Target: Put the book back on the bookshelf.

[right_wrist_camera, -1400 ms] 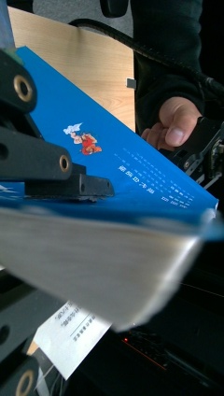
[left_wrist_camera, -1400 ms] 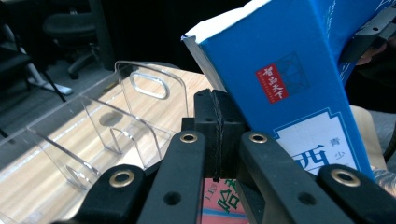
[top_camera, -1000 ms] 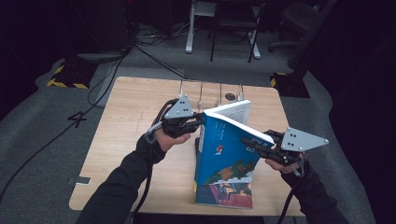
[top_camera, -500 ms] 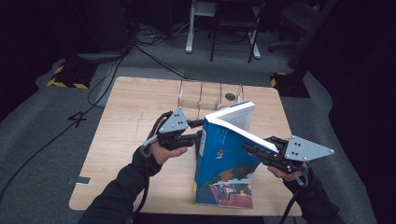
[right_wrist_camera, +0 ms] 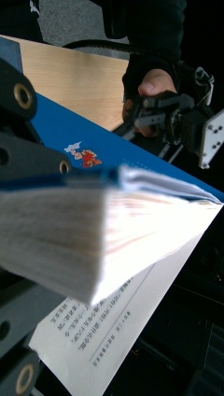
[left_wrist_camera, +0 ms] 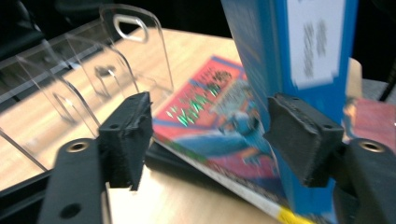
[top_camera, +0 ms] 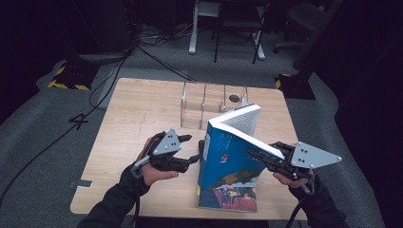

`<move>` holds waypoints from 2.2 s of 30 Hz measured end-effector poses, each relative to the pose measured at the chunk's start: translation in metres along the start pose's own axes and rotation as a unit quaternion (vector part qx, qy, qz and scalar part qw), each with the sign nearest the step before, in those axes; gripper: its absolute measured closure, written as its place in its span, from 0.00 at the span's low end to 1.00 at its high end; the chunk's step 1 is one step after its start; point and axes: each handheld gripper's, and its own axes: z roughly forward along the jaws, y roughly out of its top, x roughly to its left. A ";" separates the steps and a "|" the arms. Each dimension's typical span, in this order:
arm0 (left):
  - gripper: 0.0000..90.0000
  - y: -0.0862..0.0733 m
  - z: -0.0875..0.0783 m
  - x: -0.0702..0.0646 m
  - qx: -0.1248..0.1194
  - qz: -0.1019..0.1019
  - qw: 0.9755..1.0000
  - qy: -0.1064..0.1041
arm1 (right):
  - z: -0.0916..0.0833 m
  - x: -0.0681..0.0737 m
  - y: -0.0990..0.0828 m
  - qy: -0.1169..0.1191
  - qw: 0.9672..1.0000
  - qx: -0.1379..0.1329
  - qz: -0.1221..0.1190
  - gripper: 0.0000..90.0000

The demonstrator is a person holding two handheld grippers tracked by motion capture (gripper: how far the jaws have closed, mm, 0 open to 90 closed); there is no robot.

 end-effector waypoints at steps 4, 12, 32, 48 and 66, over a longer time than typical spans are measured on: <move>0.27 -0.012 0.001 -0.008 0.011 -0.016 0.999 -0.031 | -0.001 0.002 0.001 -0.003 1.000 0.003 -0.002 0.85; 0.26 -0.022 0.029 -0.034 0.030 -0.013 0.996 -0.084 | -0.002 0.005 0.001 -0.003 1.000 0.001 -0.001 0.85; 0.44 0.038 0.051 -0.031 -0.040 -0.005 0.996 -0.079 | -0.021 0.011 -0.006 -0.023 0.999 0.007 0.023 0.78; 0.47 0.098 0.045 -0.024 -0.054 0.046 0.993 -0.090 | -0.033 0.013 -0.025 -0.050 0.997 -0.003 0.064 0.67; 0.64 0.090 0.034 -0.034 -0.077 0.056 0.991 -0.092 | -0.016 0.003 -0.052 -0.100 0.987 0.048 0.118 0.37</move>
